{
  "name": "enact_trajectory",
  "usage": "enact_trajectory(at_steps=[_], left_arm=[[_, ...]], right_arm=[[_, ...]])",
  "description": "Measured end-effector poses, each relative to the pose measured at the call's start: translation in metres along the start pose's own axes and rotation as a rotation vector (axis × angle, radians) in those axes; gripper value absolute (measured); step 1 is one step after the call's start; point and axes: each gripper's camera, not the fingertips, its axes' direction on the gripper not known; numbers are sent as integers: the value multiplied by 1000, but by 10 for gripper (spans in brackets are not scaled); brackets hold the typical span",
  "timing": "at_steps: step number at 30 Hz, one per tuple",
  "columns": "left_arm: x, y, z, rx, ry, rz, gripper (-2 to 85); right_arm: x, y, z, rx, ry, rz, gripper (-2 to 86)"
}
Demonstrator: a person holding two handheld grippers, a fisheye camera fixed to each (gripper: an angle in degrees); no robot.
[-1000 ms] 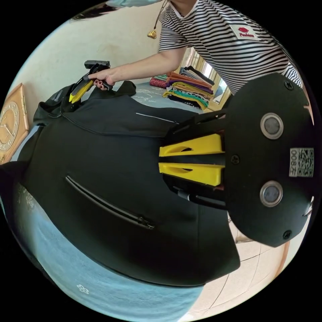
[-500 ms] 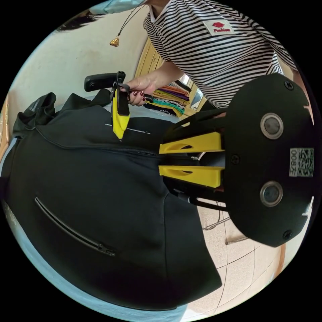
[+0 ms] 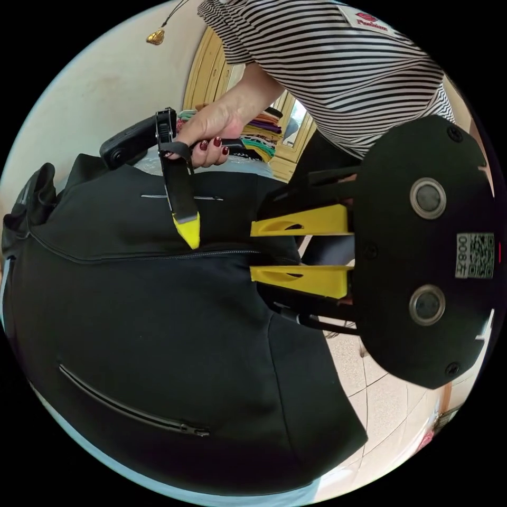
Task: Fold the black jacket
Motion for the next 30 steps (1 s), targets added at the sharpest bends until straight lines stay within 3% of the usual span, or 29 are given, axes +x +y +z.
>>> enact_trajectory(at_steps=[4, 9, 13, 16, 21, 26, 30], left_arm=[[6, 3, 10, 14, -28, -19, 76], [47, 5, 19, -14, -231, 58, 77], [86, 5, 36, -55, -455, 152, 77], [100, 7, 46, -61, -518, 184, 76], [98, 11, 45, -40, -442, 142, 72], [70, 22, 35, 25, -152, 31, 72], [78, 22, 38, 28, -153, 33, 74]], right_arm=[[-10, 9, -7, -11, -19, -3, 85], [-20, 9, -4, -28, -11, 24, 124], [-25, 9, -4, -20, 4, 42, 111], [-23, 5, -2, -43, 51, 64, 89], [-14, 10, -12, -34, 5, 61, 33], [-1, 30, -39, -3, -59, 77, 7], [-1, 33, -51, 15, -113, 51, 5]])
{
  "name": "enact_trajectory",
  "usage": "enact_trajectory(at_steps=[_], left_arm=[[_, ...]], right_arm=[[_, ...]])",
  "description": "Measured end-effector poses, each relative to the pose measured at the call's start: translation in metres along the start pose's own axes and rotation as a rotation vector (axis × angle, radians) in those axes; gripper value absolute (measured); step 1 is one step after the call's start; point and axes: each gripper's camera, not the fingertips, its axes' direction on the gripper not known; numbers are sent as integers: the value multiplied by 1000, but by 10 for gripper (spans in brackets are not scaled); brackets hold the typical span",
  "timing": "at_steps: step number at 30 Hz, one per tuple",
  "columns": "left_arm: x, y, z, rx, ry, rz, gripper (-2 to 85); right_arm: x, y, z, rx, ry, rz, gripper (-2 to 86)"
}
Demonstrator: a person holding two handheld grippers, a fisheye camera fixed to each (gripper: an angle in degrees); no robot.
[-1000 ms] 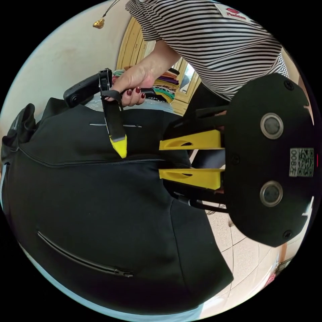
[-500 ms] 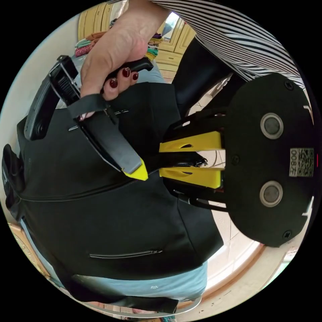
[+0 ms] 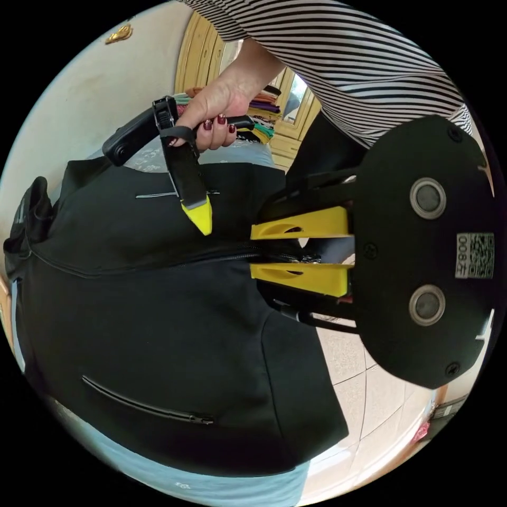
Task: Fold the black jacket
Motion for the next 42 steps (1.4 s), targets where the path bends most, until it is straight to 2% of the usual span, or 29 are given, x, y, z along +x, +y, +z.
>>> enact_trajectory(at_steps=[7, 11, 15, 18, 23, 28, 31, 34, 36, 39, 41, 42], left_arm=[[45, 1, -6, -2, -156, 85, 51], [70, -1, -4, -19, -216, 116, 37], [87, -3, -5, -24, -252, 147, 32], [94, 0, -8, -29, -217, 135, 29], [89, 8, -29, 1, -58, 45, 25], [68, 11, -36, -19, -38, -117, 20], [56, 17, -39, -39, -99, -234, 10], [66, 20, -57, 11, -95, -219, 4], [77, 14, -65, 37, -82, -178, 3], [103, -9, -72, 85, -106, -51, 2], [124, -35, -73, 109, -181, 47, 1], [129, -41, -73, 112, -201, 70, 1]], right_arm=[[4, 11, -18, 20, -38, -7, 36], [-2, 7, -10, 0, 52, 10, 85], [1, 4, -6, -17, 89, 26, 58], [6, 9, -13, -24, 46, 17, 26], [8, 28, -34, 8, -46, 20, 7], [-6, -6, -6, -36, -62, -67, 2], [9, -23, 9, -42, -1, -34, 1], [-1, -13, -10, 21, -16, -82, 0], [-12, -4, -32, 80, 64, -109, 0], [-32, -1, -82, 212, 333, -140, 0], [-49, -12, -116, 306, 618, -168, 0], [-52, -17, -120, 316, 688, -172, 0]])
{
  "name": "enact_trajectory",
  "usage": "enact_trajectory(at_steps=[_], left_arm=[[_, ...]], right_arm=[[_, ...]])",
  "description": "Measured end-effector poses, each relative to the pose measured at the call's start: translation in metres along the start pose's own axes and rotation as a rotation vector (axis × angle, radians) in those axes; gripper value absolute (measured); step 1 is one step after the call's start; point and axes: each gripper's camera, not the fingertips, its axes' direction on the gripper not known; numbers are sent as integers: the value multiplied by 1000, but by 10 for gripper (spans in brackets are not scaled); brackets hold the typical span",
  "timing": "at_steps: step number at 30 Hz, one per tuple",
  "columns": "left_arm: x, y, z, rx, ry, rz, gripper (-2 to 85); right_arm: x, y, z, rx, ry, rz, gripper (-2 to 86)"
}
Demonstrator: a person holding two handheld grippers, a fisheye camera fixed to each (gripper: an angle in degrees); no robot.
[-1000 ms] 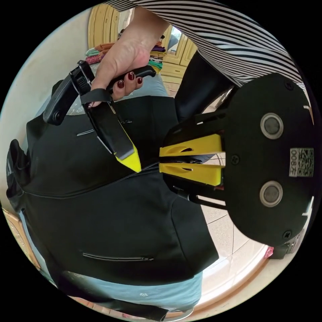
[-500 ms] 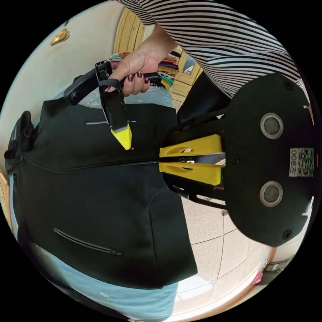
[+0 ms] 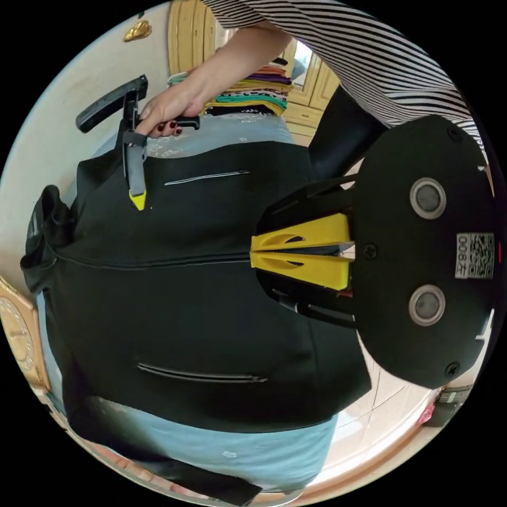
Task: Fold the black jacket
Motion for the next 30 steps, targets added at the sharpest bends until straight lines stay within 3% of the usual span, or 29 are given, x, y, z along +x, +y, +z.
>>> enact_trajectory(at_steps=[2, 8, 13, 19, 21, 22, 23, 26, 30], left_arm=[[13, -20, 16, -76, -55, 71, 1], [28, -29, -14, -54, 17, 129, 0], [44, -87, -57, 138, 14, 225, 0], [80, -202, -74, 321, -183, 350, 1], [86, -230, -64, 293, -255, 346, 1], [86, -247, -48, 185, -267, 329, 1], [88, -245, -57, 287, -232, 329, 1], [89, -243, -63, 296, -166, 291, 1], [93, -247, -87, 271, -110, 276, 2]], right_arm=[[6, -21, 18, -49, 216, -47, -1], [9, -9, 13, -76, 88, -74, 1], [27, -10, -44, 136, 220, -20, 1], [81, -35, -42, 109, 409, 31, 1], [85, -34, -25, 78, 428, 20, 1], [82, -27, -19, 115, 467, 4, 1], [77, -19, -11, 133, 523, -15, 1], [64, 5, 13, 206, 682, -75, 1], [80, 19, 20, 220, 685, -64, 1]])
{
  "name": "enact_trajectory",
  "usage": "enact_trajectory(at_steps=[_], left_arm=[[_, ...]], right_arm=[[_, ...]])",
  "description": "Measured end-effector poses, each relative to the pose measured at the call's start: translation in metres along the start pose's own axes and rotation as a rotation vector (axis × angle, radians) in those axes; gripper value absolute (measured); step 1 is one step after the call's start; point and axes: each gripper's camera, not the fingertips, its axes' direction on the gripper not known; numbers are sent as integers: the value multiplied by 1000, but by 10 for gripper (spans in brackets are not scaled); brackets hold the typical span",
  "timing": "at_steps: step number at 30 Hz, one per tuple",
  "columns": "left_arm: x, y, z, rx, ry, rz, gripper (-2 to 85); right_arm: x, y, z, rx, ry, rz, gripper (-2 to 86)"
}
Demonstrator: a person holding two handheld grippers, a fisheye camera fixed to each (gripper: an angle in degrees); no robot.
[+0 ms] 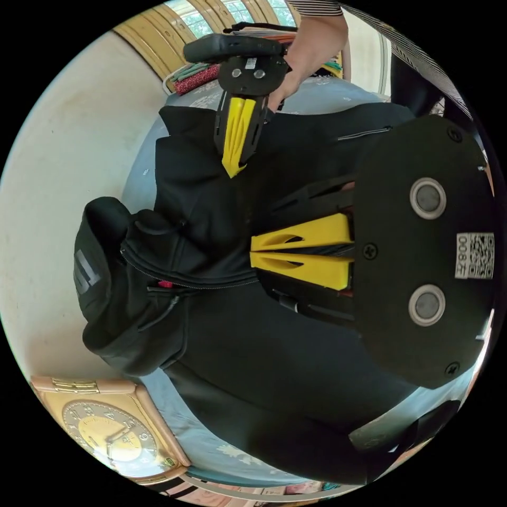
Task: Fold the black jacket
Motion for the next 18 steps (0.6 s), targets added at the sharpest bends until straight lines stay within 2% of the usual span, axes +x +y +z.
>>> enact_trajectory(at_steps=[4, 8, 14, 18], left_arm=[[-15, -16, -47, 131, -12, -23, 4], [-33, -49, -74, 181, -43, -40, 15], [-34, -126, -99, 220, -147, 6, 74], [-39, -174, -107, 210, -218, -18, 83]], right_arm=[[79, 28, 22, -4, -324, 239, 1], [135, 69, 33, 100, -524, 381, 2], [174, 105, 42, 229, -649, 419, 6], [204, 115, 53, 322, -706, 434, 18]])
